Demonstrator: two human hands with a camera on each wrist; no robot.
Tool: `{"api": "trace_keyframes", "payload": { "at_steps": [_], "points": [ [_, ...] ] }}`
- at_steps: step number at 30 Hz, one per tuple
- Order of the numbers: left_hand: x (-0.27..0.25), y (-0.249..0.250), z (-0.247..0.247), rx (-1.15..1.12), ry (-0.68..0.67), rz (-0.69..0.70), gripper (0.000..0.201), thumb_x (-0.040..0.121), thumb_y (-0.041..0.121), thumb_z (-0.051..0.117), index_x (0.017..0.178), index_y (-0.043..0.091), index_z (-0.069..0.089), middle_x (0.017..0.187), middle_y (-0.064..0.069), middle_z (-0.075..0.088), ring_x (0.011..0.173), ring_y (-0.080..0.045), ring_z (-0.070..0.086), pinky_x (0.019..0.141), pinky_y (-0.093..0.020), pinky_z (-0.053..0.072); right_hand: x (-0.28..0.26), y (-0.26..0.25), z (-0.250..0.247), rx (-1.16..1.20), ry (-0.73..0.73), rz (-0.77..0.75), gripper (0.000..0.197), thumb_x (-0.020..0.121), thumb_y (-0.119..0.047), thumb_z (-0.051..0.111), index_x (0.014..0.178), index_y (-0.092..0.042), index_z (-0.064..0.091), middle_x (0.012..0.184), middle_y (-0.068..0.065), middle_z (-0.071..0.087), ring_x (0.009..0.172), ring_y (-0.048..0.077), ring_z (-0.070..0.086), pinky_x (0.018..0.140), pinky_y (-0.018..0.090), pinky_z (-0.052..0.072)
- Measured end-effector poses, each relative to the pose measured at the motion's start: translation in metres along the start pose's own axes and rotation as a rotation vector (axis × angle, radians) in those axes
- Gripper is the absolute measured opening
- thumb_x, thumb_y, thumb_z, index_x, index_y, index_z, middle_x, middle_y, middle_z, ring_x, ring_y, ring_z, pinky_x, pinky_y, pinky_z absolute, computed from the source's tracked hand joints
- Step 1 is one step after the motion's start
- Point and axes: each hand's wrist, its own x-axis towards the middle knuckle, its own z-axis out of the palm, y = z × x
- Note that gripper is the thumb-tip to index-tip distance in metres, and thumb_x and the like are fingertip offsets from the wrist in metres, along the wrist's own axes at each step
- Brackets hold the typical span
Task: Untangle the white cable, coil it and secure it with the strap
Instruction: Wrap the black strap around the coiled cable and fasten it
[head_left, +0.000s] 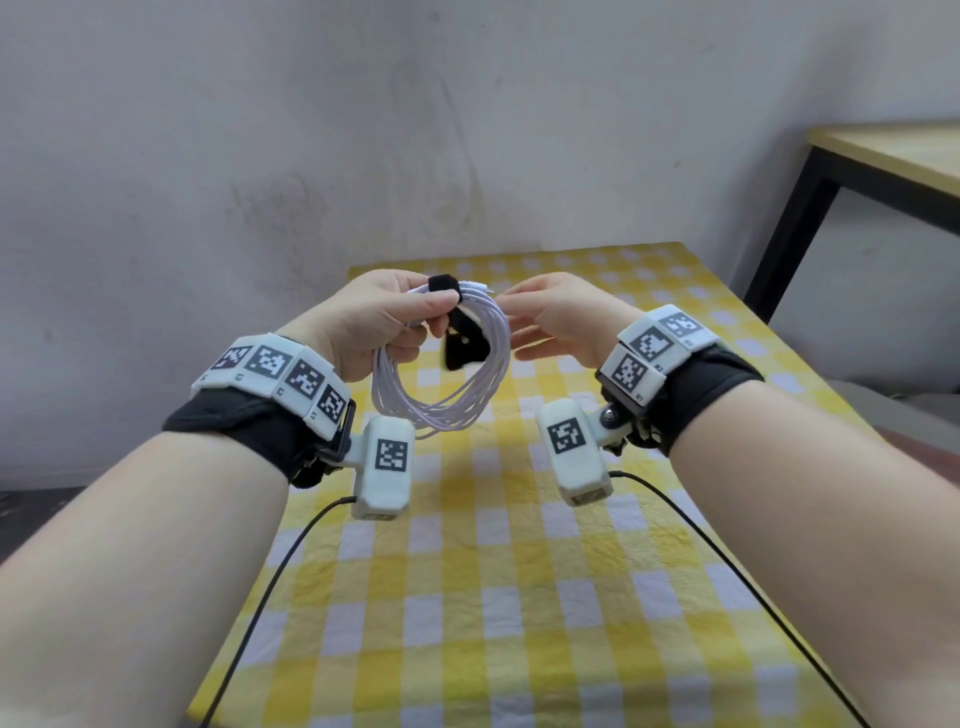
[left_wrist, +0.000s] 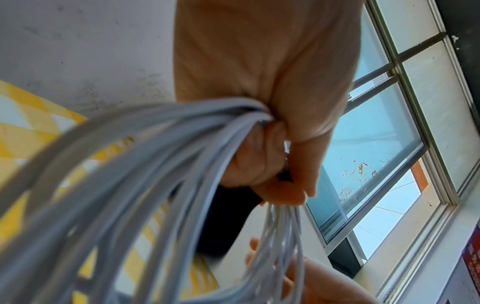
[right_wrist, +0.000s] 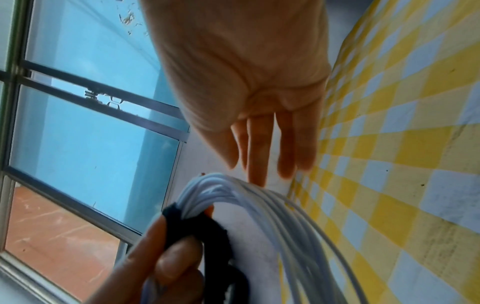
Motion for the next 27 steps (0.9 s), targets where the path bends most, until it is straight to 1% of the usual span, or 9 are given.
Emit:
{"api": "trace_keyframes", "payload": {
  "at_steps": [4,7,10,14,17,19,22,25,27],
  "points": [
    [0.004,-0.003,-0.001,0.046,0.092,-0.026,0.028,0.096,0.020,0.051,0.071,0.007,0.051,0.063,-0.004,0.039,0.039,-0.006,0.023,0.039,-0.017,0.018,-0.004,-0.006,-0.003,0.084,0.127,-0.117,0.006,0.089,-0.019,0.063,0.092,-0.013,0.063,0.072,0.001,0.066,0.066,0.013,0.061,0.067,0.026,0.054],
    [0.007,-0.004,-0.001,-0.007,0.112,-0.042,0.028,0.096,0.024,0.049,0.074,0.007,0.051,0.063,-0.002,0.033,0.037,-0.005,0.022,0.038,-0.017,0.017,-0.015,-0.019,0.004,0.006,0.008,-0.179,0.007,0.088,-0.019,0.064,0.087,-0.012,0.066,0.075,0.003,0.068,0.061,0.010,0.063,0.057,0.019,0.053],
    [0.007,-0.004,0.003,-0.070,0.112,-0.046,0.027,0.097,0.025,0.048,0.078,0.008,0.052,0.057,0.001,0.031,0.036,-0.004,0.024,0.035,-0.015,0.021,-0.018,-0.028,0.019,-0.175,-0.101,-0.152,0.007,0.087,-0.015,0.064,0.088,-0.011,0.069,0.084,0.006,0.071,0.067,0.016,0.070,0.060,0.022,0.057],
    [0.007,-0.002,0.008,-0.034,0.180,-0.053,0.023,0.096,0.027,0.050,0.084,0.011,0.061,0.059,0.003,0.033,0.041,-0.005,0.028,0.037,-0.016,0.023,-0.015,-0.030,0.032,-0.352,-0.020,-0.144,0.019,0.087,-0.010,0.054,0.095,-0.003,0.070,0.085,0.009,0.068,0.070,0.021,0.073,0.072,0.033,0.061],
    [0.009,-0.002,0.009,-0.020,0.221,-0.058,0.024,0.095,0.028,0.053,0.082,0.011,0.063,0.058,0.003,0.038,0.044,-0.007,0.030,0.037,-0.016,0.025,-0.015,-0.027,0.036,-0.378,0.047,-0.174,0.020,0.087,-0.011,0.054,0.095,-0.002,0.071,0.091,0.014,0.071,0.073,0.024,0.073,0.072,0.034,0.060],
    [0.010,-0.001,0.011,-0.037,0.241,-0.057,0.026,0.095,0.027,0.053,0.078,0.010,0.062,0.052,0.005,0.039,0.041,-0.006,0.031,0.036,-0.016,0.025,-0.016,-0.025,0.038,-0.421,0.089,-0.214,0.019,0.084,-0.015,0.059,0.090,-0.002,0.072,0.088,0.018,0.072,0.073,0.027,0.072,0.072,0.038,0.060],
    [0.012,-0.001,0.014,-0.040,0.256,-0.058,0.026,0.094,0.028,0.055,0.078,0.009,0.062,0.057,0.000,0.040,0.044,-0.008,0.032,0.036,-0.016,0.026,-0.018,-0.026,0.040,-0.515,0.119,-0.231,0.031,0.083,-0.029,0.063,0.077,0.001,0.070,0.067,0.013,0.066,0.066,0.025,0.063,0.075,0.040,0.057],
    [0.012,-0.001,0.017,-0.049,0.256,-0.080,0.027,0.093,0.029,0.056,0.076,0.010,0.063,0.061,-0.003,0.037,0.048,-0.010,0.030,0.037,-0.015,0.025,-0.016,-0.027,0.040,-0.600,0.175,-0.225,0.040,0.084,-0.041,0.061,0.054,-0.015,0.054,0.053,0.000,0.054,0.063,0.019,0.057,0.069,0.035,0.052],
    [0.012,-0.002,0.020,-0.080,0.252,-0.085,0.035,0.094,0.027,0.056,0.063,0.014,0.066,0.059,-0.003,0.036,0.047,-0.010,0.030,0.037,-0.015,0.024,-0.015,-0.027,0.040,-0.630,0.240,-0.222,0.042,0.082,-0.044,0.061,0.049,-0.021,0.048,0.051,-0.004,0.052,0.065,0.020,0.058,0.062,0.032,0.048]
  ]
}}
